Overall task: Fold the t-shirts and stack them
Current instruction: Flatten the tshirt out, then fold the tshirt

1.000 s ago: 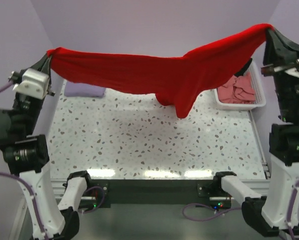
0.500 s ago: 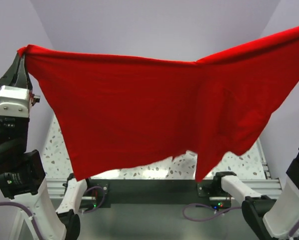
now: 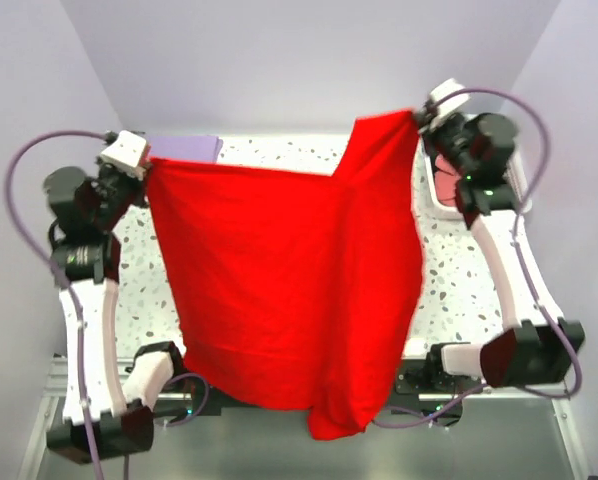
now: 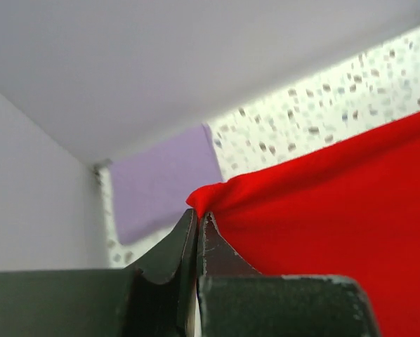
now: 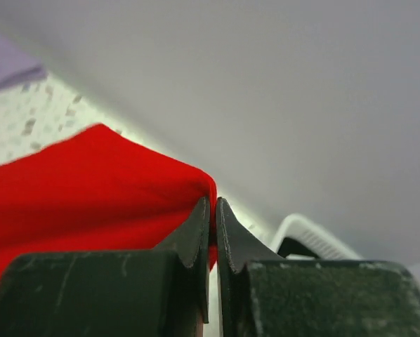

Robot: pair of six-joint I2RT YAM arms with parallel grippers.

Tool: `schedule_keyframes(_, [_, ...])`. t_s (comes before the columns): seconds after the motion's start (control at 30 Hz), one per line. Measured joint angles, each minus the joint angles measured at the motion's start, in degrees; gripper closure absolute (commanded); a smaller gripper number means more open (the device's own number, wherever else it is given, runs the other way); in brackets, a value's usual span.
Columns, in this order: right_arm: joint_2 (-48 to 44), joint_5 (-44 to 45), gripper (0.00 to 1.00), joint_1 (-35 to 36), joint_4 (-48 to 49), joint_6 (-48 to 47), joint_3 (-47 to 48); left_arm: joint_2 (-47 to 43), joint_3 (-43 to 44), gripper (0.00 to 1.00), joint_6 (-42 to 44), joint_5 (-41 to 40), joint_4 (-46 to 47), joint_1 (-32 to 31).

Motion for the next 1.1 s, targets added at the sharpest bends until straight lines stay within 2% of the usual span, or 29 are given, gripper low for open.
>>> schedule_keyframes(0.13, [7.56,-1.31,1.0,2.38,0.5,-3.1,-7.63,10.78,-9.38,1.0,-0.13,-2.95,3.02,-4.15])
schedule_keyframes(0.27, [17.46,-2.19,1.0,5.14,3.43,-6.4,-8.09,25.03,-12.87,1.0,-0.63,-5.68,9.31,-8.04])
schedule_keyframes(0.33, [22.64,-2.21,1.0,5.92,4.31,-7.63,-6.49,34.03,-11.45,1.0,-1.01,-6.75,12.31,-8.46])
schedule_keyframes(0.43, [31.36,-1.79,1.0,6.29,4.9,-9.2,-0.94,46.36,-4.96,1.0,-1.2,-7.98,14.69,-8.31])
schedule_keyframes(0.57, [39.74,-0.87,1.0,6.29,4.87,-11.17,7.45,56.28,3.3,1.0,-1.09,-8.74,17.94,-7.91])
schedule_keyframes(0.67, [43.32,-0.59,1.0,6.34,4.46,-12.55,12.92,59.76,7.37,1.0,-0.94,-8.35,19.34,-7.45])
schedule_keyframes(0.87, [44.33,-0.61,1.0,6.91,2.14,-14.1,17.77,62.14,11.58,1.0,0.92,-4.22,19.74,-5.66])
schedule_keyframes(1.03, [42.18,-0.68,1.0,7.26,-2.67,-14.62,16.7,62.18,11.91,1.0,5.35,0.46,18.51,-4.02])
schedule_keyframes(1.1, [38.53,-0.85,1.0,7.28,-5.66,-14.64,14.19,62.18,11.61,1.0,8.2,3.17,18.1,-3.28])
